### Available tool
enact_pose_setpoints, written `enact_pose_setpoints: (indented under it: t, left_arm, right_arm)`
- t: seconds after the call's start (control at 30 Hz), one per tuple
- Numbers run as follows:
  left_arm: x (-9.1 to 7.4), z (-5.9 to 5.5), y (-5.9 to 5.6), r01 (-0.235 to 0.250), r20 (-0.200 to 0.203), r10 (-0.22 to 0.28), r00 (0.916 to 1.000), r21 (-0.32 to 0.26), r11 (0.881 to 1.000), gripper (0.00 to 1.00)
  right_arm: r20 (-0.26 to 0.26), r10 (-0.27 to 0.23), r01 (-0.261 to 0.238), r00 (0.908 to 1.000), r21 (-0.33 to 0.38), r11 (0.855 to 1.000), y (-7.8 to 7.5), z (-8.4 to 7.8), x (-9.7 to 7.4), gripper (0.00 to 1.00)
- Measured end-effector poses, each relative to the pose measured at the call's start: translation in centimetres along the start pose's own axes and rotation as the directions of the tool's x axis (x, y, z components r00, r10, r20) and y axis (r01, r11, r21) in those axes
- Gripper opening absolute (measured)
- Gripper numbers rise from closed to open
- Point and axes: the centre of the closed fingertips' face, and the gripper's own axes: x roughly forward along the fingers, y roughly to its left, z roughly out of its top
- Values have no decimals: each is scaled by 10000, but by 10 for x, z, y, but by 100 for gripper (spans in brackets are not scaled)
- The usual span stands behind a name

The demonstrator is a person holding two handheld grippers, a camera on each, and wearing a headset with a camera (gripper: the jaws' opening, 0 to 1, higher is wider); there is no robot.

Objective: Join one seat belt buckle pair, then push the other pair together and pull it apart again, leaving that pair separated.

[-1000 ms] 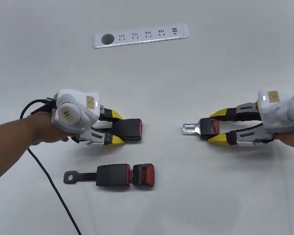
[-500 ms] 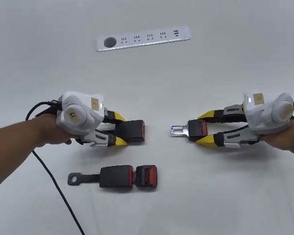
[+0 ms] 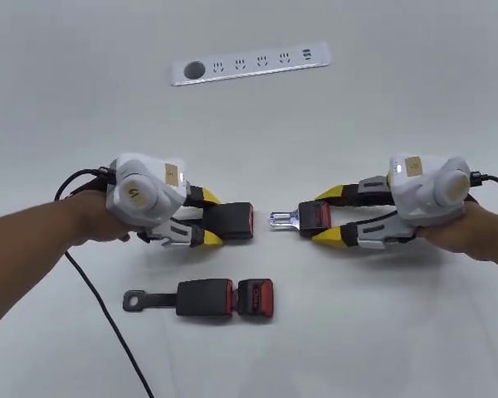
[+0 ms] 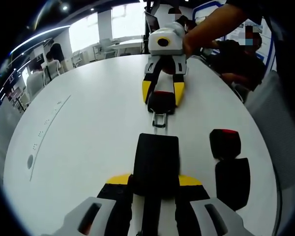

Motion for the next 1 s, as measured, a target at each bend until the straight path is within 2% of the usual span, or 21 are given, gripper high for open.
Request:
enact_pose_setpoints:
  t: [0.1, 0.37, 0.63, 0.9, 1.0]
  left_arm:
    - [0, -1, 1, -3, -53, 3, 10000, 4, 10000, 34]
    - [0, 0, 0, 1, -156, -1, 9999, 25, 10000, 34]
    - [0, 2, -1, -8, -251, 10, 9997, 76, 10000, 34]
    - [1, 3, -2, 275, -610, -243, 9978, 522, 9983, 33]
    - [1, 1, 1, 302, -606, -269, 9978, 543, 9981, 33]
  right_arm:
    - [7, 148, -148, 9999, -5, 9999, 1, 4, 4, 35]
    - [207, 144, -143, 9997, -46, 9999, 0, 12, 20, 35]
    - [209, 108, -108, 9997, 8, 9999, 1, 13, 20, 35]
    - [-125, 106, -106, 9999, -23, 9999, 1, 14, 21, 35]
    - [-231, 149, -151, 9996, -60, 9999, 2, 14, 21, 35]
